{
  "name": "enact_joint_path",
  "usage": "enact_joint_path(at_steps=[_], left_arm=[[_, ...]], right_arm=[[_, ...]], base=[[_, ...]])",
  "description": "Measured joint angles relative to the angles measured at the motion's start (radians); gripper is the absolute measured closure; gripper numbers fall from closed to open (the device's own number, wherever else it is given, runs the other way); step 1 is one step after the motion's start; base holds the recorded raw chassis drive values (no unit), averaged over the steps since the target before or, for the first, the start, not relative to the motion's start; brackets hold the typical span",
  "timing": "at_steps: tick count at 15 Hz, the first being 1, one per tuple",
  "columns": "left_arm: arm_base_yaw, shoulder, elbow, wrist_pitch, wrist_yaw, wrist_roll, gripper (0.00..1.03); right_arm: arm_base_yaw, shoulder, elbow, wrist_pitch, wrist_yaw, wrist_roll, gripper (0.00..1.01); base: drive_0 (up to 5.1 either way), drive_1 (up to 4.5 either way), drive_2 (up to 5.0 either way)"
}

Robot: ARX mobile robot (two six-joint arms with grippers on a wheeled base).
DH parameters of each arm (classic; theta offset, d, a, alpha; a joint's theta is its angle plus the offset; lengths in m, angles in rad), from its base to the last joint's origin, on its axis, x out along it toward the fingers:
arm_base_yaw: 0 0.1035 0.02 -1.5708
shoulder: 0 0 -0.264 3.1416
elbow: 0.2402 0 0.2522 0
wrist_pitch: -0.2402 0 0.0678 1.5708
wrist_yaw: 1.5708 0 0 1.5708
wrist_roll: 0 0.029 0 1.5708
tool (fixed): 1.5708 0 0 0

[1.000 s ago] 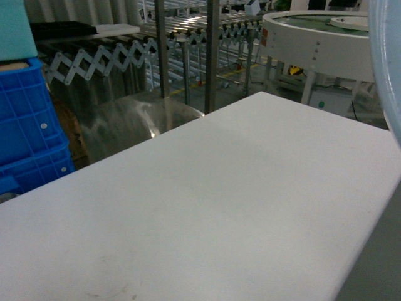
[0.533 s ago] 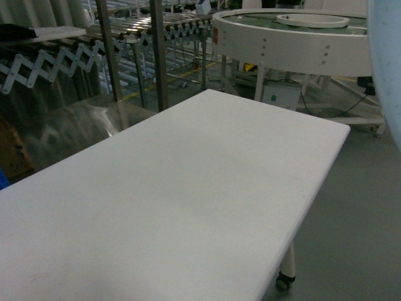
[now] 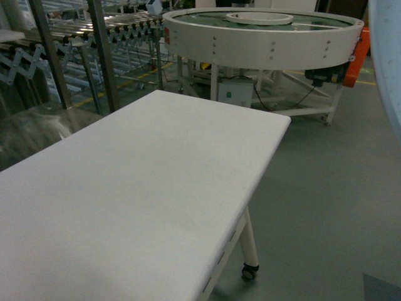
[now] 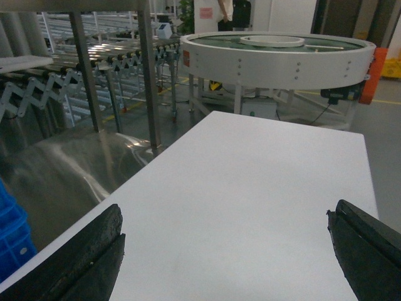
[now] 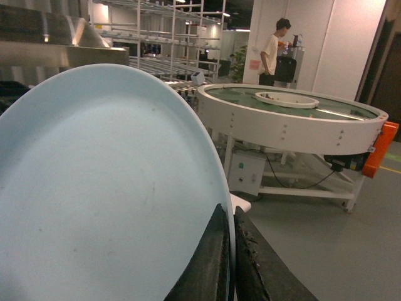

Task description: Place blue tray on left shelf second layer neatly

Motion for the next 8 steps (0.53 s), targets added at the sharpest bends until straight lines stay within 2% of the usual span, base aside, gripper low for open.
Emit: enact_joint_path(at_steps=[8], left_arm=[[0.0, 0.0, 0.0, 0.0, 0.0, 0.0, 0.05]], right_arm=[[0.0, 0.0, 0.0, 0.0, 0.0, 0.0, 0.99]], base=[[-1.5, -1.51, -1.5]])
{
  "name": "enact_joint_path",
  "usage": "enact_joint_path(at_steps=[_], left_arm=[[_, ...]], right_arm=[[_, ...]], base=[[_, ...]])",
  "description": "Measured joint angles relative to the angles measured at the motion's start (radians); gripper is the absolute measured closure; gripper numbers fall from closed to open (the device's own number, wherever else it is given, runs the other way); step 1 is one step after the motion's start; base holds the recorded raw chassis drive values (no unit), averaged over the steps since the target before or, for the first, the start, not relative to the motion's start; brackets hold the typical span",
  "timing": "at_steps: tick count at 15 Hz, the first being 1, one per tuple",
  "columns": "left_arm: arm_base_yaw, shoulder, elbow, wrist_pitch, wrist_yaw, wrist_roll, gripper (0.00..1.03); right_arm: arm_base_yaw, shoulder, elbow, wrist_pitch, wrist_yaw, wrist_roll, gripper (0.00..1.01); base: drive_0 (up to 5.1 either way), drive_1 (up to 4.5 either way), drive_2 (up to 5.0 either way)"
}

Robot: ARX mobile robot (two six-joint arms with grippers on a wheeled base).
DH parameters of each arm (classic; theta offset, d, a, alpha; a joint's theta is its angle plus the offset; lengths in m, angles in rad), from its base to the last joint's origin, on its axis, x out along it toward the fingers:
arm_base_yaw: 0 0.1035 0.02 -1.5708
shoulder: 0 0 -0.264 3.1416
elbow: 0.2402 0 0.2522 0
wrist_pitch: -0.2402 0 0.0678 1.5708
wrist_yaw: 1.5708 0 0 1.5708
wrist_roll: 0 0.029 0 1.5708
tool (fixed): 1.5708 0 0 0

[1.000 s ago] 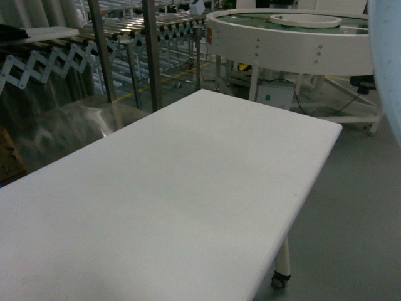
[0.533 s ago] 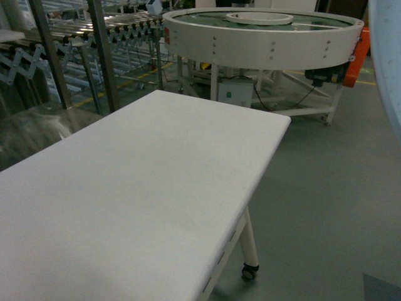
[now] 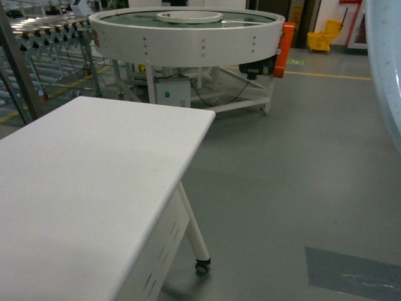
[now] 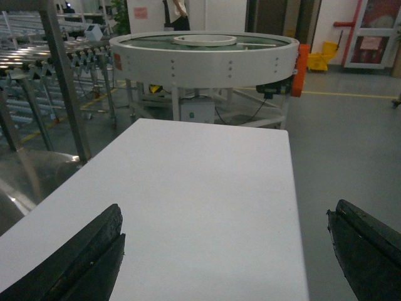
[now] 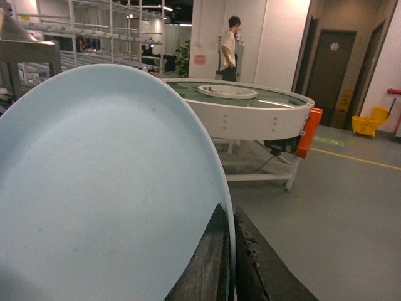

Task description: Place blue tray on left shelf second layer neatly

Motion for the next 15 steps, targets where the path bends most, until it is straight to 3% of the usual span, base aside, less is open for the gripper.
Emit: enact_joint_path(at_steps=[15], left_arm=[[0.0, 0.0, 0.0, 0.0, 0.0, 0.0, 0.05]], right_arm=[[0.0, 0.0, 0.0, 0.0, 0.0, 0.0, 0.99]], base=[[-1.6, -1.57, -1.6]])
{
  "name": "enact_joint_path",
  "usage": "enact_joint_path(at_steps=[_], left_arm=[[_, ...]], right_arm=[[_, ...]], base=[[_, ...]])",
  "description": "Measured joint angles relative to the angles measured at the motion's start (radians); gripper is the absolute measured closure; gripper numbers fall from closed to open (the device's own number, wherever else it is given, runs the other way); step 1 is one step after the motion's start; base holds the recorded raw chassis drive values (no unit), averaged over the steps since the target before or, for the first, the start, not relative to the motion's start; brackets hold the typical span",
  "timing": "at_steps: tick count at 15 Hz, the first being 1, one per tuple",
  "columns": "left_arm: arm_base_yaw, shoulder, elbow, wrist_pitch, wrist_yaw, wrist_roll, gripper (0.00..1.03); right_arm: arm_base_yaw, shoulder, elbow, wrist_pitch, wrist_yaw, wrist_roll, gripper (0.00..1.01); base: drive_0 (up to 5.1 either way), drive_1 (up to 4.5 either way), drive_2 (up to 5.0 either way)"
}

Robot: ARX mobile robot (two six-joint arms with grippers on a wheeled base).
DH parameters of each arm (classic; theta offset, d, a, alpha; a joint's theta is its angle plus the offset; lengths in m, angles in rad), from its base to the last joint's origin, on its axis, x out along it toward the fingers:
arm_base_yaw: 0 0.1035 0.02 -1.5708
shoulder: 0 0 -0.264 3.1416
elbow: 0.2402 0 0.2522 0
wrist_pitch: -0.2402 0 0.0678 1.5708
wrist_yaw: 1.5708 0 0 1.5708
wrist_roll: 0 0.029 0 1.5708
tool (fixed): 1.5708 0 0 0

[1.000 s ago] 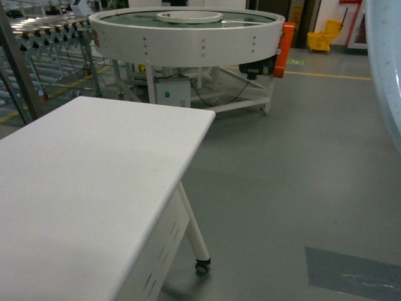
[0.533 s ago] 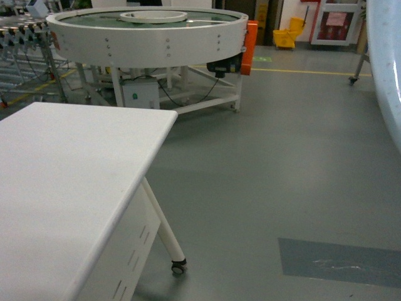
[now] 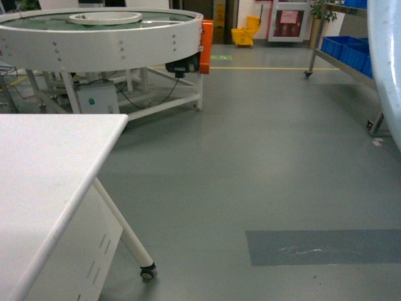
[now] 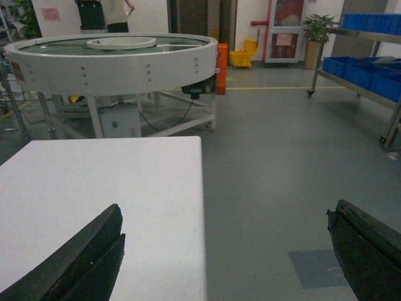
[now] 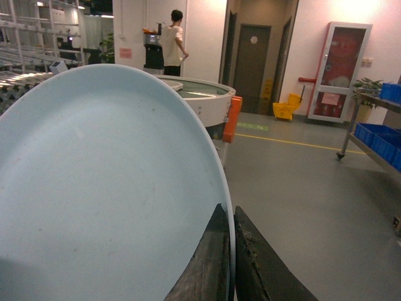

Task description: Place blue tray on left shelf second layer neatly

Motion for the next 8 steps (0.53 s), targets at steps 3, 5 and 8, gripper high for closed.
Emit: enact_joint_path(at_steps=[3, 5, 8], left_arm=[[0.0, 0.0, 0.0, 0.0, 0.0, 0.0, 0.05], [0.0, 0.0, 0.0, 0.0, 0.0, 0.0, 0.05], [0.0, 0.0, 0.0, 0.0, 0.0, 0.0, 0.05]], right_arm=[[0.0, 0.0, 0.0, 0.0, 0.0, 0.0, 0.99], [0.0, 0.0, 0.0, 0.0, 0.0, 0.0, 0.99], [0.0, 0.0, 0.0, 0.0, 0.0, 0.0, 0.99]], base=[[-1.7, -1.68, -1.7], [-1.7, -1.68, -1.7], [-1.5, -1.51, -1.5]])
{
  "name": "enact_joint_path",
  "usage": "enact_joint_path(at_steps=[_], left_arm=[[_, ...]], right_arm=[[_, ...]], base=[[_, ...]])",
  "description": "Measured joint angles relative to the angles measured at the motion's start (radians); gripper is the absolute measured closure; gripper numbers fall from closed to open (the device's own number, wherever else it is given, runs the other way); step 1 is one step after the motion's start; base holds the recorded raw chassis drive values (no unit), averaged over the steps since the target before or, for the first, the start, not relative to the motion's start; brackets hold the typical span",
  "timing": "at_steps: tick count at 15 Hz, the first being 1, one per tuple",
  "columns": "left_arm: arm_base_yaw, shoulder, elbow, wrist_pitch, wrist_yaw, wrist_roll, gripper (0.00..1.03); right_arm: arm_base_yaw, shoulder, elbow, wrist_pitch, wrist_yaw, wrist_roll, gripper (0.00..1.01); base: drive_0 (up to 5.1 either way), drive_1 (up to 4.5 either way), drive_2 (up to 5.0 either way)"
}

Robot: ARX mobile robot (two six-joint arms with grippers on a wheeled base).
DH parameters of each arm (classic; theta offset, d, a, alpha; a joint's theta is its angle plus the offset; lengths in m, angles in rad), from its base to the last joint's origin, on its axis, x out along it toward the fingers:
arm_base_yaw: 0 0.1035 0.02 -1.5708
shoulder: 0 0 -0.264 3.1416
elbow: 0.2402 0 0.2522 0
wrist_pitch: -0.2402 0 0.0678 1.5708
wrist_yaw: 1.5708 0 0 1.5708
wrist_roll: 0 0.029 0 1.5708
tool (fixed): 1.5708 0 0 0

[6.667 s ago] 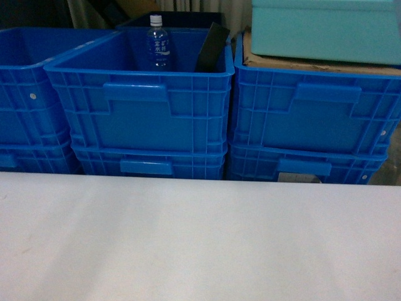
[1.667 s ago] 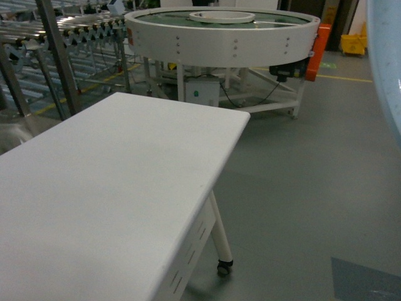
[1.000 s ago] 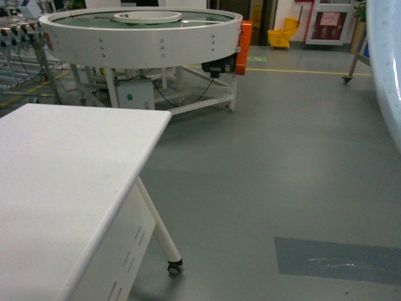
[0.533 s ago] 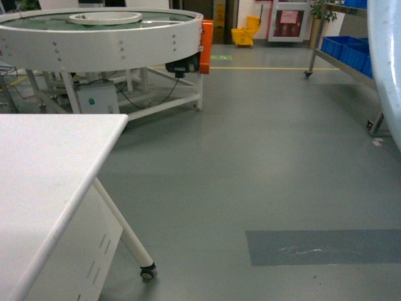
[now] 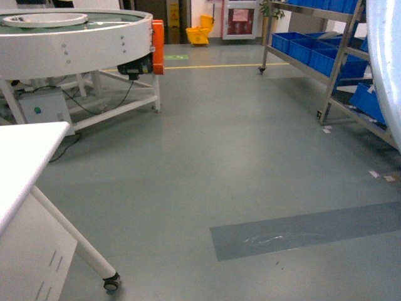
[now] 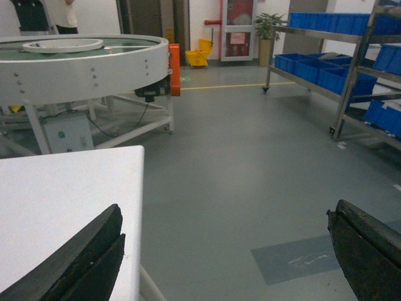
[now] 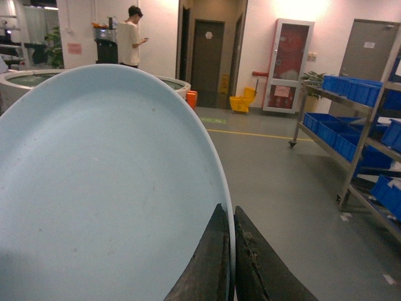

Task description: Place blue tray on left shelf second layer neatly

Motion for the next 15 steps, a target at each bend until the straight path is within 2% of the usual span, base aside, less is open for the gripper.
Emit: enact_joint_path(at_steps=[4, 15], left_arm=[[-0.002, 0.0, 0.0, -0.001, 0.0, 0.0, 0.05], [-0.002, 0.0, 0.0, 0.0, 0.0, 0.0, 0.05]], right_arm=[[-0.002, -0.008, 0.0, -0.001, 0.003, 0.0, 0.99], [-0.001, -0.004, 0.0, -0.001, 0.003, 0.0, 0.99]], base=[[-1.5, -1.51, -1.5], [0.0, 4.17, -4.2]])
